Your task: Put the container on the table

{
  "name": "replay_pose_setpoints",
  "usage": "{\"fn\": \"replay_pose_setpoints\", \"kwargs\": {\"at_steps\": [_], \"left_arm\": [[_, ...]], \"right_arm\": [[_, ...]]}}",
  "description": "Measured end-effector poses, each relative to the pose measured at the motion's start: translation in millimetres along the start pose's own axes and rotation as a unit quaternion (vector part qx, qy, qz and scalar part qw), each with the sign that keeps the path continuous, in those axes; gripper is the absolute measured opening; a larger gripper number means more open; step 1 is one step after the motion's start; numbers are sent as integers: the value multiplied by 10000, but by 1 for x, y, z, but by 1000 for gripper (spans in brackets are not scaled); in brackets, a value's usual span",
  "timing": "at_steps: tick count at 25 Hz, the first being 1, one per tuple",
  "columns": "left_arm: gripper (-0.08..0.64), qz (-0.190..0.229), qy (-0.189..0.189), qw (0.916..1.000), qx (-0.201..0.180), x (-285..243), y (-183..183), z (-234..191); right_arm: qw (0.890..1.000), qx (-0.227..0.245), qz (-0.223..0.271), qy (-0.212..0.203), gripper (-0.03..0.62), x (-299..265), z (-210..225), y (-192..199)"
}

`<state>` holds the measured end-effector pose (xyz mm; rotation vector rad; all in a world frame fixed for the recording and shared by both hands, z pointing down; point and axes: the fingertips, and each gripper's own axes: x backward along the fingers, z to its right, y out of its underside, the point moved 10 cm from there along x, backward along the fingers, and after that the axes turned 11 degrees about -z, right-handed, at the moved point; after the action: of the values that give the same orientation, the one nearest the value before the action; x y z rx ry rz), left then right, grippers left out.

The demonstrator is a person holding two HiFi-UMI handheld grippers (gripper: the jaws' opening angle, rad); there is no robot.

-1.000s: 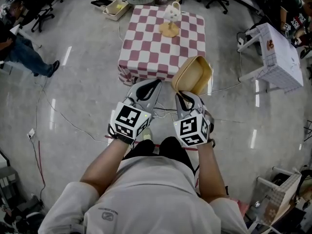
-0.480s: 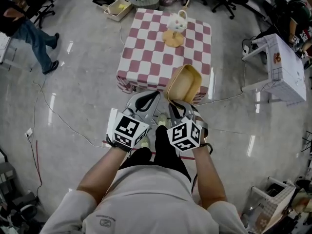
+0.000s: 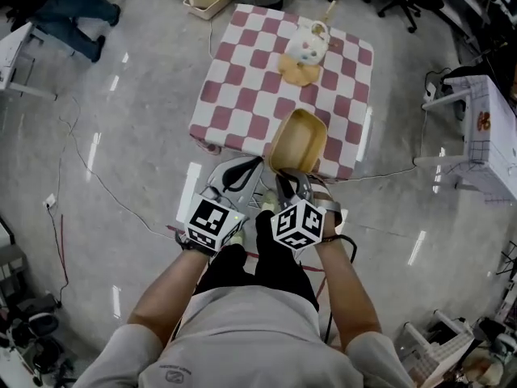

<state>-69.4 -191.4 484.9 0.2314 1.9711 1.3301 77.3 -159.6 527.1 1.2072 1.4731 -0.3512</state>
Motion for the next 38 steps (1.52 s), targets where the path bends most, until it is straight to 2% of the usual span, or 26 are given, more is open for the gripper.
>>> {"fn": "replay_pose_setpoints", "kwargs": {"at_steps": [7,21,31,38], "left_arm": [[6,-219,-234,9993,214,-40,14,-20],[6,-472,-310,9971,518,-99,42,-37],[6,-592,-357,9952,699,-113,53,-48],[6,-632,-358,9944,766,-109,58,-52]], "right_arm": [[9982,481,-234,-283,32,-66,18,15],[9939,780,-519,-576,32,-153,29,34],[9920,868,-678,-619,34,-189,32,36],[9940,545,-652,-694,35,-194,34,34]]}}
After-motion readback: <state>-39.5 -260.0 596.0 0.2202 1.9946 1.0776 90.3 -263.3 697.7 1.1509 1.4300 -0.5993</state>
